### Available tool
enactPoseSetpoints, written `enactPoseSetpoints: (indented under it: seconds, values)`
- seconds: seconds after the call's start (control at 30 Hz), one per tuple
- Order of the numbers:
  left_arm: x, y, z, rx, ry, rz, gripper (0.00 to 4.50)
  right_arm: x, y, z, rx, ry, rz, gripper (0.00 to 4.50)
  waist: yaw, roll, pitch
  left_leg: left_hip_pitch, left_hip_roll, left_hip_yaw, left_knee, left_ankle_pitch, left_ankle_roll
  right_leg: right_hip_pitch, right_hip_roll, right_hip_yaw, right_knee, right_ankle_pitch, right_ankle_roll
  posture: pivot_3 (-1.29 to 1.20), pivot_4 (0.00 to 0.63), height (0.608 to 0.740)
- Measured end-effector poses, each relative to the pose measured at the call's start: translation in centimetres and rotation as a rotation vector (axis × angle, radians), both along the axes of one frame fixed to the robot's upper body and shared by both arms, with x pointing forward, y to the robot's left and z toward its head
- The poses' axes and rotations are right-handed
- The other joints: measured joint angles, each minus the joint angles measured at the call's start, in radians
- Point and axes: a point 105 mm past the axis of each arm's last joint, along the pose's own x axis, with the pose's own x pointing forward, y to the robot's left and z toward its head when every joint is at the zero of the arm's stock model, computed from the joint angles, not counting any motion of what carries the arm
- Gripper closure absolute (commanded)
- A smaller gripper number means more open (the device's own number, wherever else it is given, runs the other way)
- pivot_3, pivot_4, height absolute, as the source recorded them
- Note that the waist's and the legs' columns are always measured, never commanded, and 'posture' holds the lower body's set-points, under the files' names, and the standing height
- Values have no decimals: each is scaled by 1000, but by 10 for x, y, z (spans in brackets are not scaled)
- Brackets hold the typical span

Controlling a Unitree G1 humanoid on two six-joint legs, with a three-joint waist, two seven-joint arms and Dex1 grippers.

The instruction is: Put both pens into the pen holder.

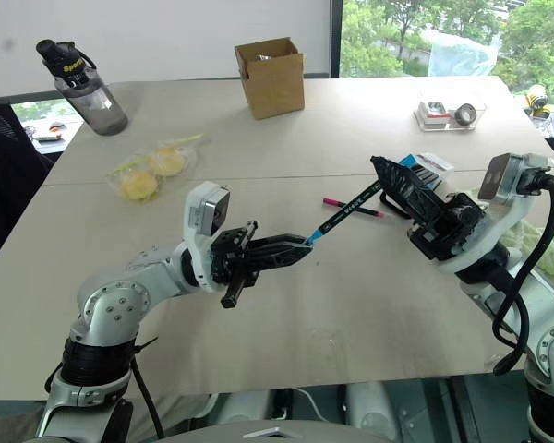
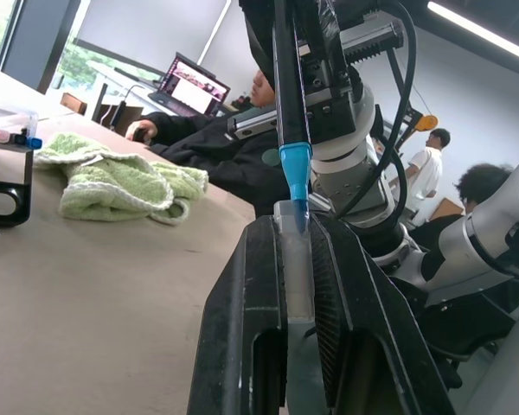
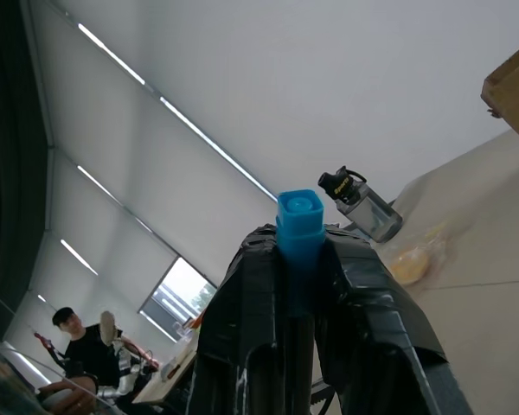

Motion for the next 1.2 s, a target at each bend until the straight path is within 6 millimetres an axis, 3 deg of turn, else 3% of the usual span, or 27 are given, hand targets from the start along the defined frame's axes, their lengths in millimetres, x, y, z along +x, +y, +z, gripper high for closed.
enactPoseSetpoints:
  seconds: [1.2]
  values:
    - [-1, -4, 7, -28, -1, -8, 4474, 1, 1, -7, 47, 51, 2, 4463, 0, 0, 0, 0, 0, 0, 0, 0, 0, 0, 0, 0, 0, 0, 0, 0, 150, 736]
